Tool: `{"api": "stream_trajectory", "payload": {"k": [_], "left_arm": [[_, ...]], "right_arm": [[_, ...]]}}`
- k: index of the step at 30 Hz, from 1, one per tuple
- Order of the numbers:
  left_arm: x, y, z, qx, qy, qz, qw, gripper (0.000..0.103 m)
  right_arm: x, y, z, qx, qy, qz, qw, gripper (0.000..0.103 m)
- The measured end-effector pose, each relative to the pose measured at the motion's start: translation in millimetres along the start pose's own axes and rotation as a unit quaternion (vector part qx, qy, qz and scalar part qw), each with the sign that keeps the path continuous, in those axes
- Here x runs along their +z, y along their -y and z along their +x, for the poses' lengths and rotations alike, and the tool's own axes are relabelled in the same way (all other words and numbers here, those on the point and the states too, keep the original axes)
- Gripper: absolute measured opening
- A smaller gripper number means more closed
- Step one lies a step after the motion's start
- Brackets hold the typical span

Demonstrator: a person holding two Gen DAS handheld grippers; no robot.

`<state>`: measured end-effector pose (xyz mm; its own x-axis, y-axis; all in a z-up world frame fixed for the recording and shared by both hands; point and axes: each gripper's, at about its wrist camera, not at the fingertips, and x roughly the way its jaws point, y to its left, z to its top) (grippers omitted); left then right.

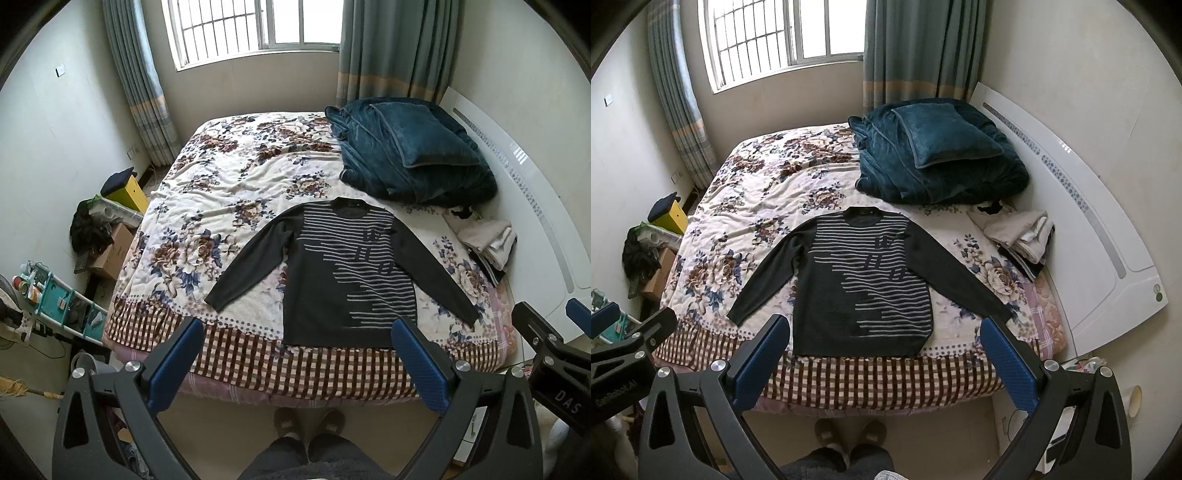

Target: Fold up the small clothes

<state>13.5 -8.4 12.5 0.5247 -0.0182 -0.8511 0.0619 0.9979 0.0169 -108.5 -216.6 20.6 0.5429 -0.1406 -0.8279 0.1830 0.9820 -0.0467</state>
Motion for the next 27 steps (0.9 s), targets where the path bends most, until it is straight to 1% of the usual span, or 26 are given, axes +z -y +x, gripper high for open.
{"api": "stream_trajectory", "payload": {"k": [5, 8, 19, 24, 27], "left_arm": [[0.6, 0.9, -0.3, 0.001, 0.002, 0.000, 1.0000, 0.103], [0.4, 1.0, -1.0, 0.001, 0.002, 0.000, 1.0000, 0.103], [0.3, 3.5, -2.5, 0.000, 0.006, 0.001, 1.0000, 0.103], [0.6, 2.4, -4.9, 0.000, 0.008, 0.002, 1.0000, 0.103], [2.8, 3.8, -6.4, -0.001, 0.010, 0.003, 0.9999, 0.103]], "right_arm": [[-0.9, -0.8, -0.3, 0.000, -0.002, -0.001, 1.000, 0.103], [9.3, 2.3, -7.3, 0.000, -0.002, 0.000, 1.000, 0.103], [7.7, 1.2, -7.1, 0.000, 0.001, 0.000, 1.000, 0.103], [17.7, 4.8, -12.5, 0.001, 0.001, 0.000, 1.000, 0.103], [13.4, 3.4, -11.4, 0.001, 0.002, 0.001, 1.000, 0.103]]}}
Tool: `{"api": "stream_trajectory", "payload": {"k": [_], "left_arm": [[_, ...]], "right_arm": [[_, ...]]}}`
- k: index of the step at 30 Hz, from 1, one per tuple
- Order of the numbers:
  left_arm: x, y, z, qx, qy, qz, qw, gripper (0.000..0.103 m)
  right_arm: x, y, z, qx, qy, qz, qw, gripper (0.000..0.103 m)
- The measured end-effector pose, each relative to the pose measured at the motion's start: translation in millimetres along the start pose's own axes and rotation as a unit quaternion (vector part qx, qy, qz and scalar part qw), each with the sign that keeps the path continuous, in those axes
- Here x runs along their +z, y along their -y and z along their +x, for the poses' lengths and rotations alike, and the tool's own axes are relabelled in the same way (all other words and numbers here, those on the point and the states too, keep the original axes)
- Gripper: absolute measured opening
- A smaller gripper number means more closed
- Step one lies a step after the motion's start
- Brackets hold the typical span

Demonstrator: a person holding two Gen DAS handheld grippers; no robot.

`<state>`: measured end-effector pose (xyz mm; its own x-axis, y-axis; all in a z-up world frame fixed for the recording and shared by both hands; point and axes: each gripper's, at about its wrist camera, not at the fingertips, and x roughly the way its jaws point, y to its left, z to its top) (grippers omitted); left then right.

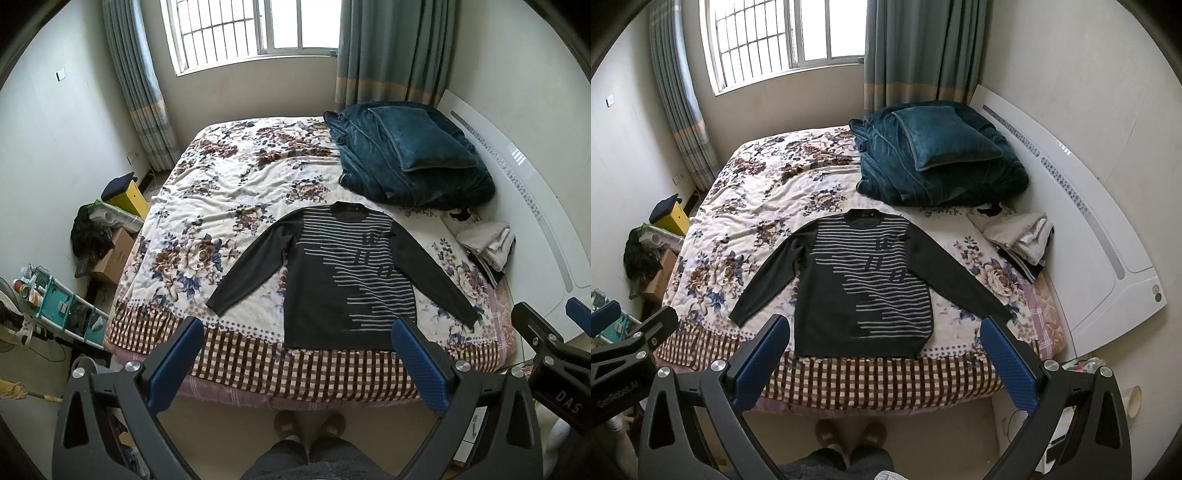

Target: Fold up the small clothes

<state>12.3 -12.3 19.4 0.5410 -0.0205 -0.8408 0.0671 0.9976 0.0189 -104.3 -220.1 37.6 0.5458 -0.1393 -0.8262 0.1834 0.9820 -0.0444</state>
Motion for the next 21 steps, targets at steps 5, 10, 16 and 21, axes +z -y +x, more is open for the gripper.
{"api": "stream_trajectory", "payload": {"k": [5, 10, 16, 21], "left_arm": [[-0.2, -0.8, -0.1, 0.001, 0.000, 0.000, 1.0000, 0.103], [2.6, 1.0, -1.2, 0.000, 0.002, 0.000, 1.0000, 0.103], [5.7, 0.5, -4.2, -0.002, 0.003, 0.001, 1.0000, 0.103], [6.3, 0.6, -5.1, -0.004, 0.005, 0.001, 1.0000, 0.103]], "right_arm": [[2.3, 0.7, -3.2, 0.001, 0.001, 0.001, 1.000, 0.103], [2.0, 0.8, -3.7, 0.001, 0.002, 0.001, 1.000, 0.103], [1.3, 1.2, -2.9, 0.001, 0.003, 0.002, 1.000, 0.103], [4.4, 2.0, -2.8, 0.002, 0.003, 0.003, 1.000, 0.103]]}}
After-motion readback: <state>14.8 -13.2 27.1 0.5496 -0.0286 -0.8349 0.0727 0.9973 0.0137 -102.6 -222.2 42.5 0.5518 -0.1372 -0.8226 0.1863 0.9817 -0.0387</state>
